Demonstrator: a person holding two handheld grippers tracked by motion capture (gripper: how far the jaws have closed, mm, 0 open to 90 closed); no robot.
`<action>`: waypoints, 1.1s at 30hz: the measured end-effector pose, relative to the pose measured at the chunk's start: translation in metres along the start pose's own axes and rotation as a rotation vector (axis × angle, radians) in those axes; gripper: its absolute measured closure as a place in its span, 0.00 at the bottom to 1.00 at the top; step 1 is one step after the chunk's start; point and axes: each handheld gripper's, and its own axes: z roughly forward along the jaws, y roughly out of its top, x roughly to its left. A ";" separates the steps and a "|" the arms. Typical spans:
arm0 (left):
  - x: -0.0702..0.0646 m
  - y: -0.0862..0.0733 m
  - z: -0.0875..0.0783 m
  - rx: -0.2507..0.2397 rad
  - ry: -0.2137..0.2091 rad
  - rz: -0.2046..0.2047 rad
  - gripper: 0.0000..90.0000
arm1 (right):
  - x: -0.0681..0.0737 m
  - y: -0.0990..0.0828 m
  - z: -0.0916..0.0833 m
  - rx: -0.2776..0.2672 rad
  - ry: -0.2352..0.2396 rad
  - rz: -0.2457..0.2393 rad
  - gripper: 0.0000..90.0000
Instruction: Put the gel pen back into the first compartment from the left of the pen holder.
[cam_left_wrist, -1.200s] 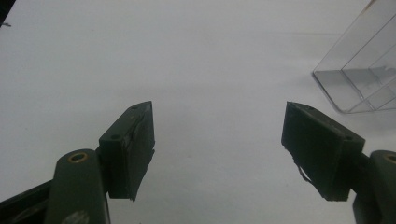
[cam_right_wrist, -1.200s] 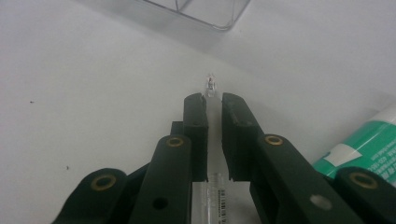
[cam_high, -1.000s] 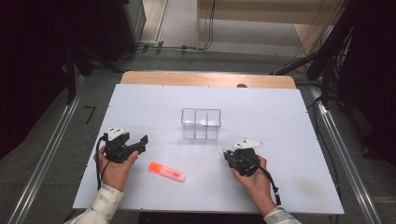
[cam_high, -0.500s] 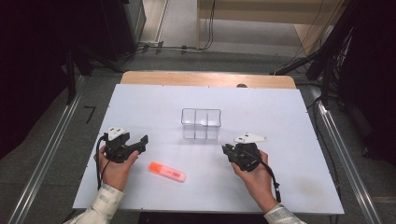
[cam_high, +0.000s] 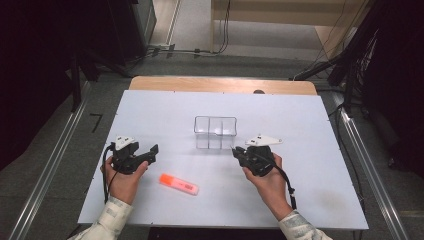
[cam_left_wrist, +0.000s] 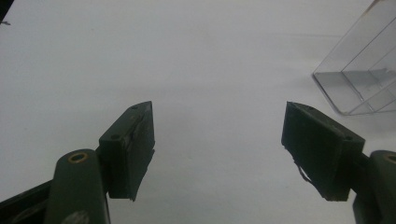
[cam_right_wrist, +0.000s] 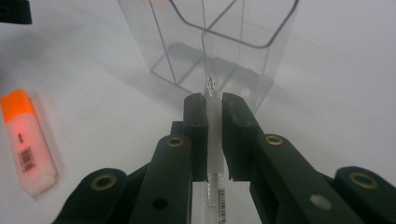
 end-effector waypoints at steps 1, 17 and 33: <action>0.000 0.000 0.000 0.000 -0.001 -0.001 0.29 | 0.001 0.002 0.000 -0.003 0.005 -0.004 0.88; 0.002 0.000 0.000 -0.002 -0.004 -0.009 0.29 | 0.008 0.035 0.009 -0.028 0.031 -0.017 0.88; 0.004 0.000 0.000 -0.003 -0.005 -0.016 0.29 | 0.018 0.063 0.025 -0.038 0.041 -0.049 0.88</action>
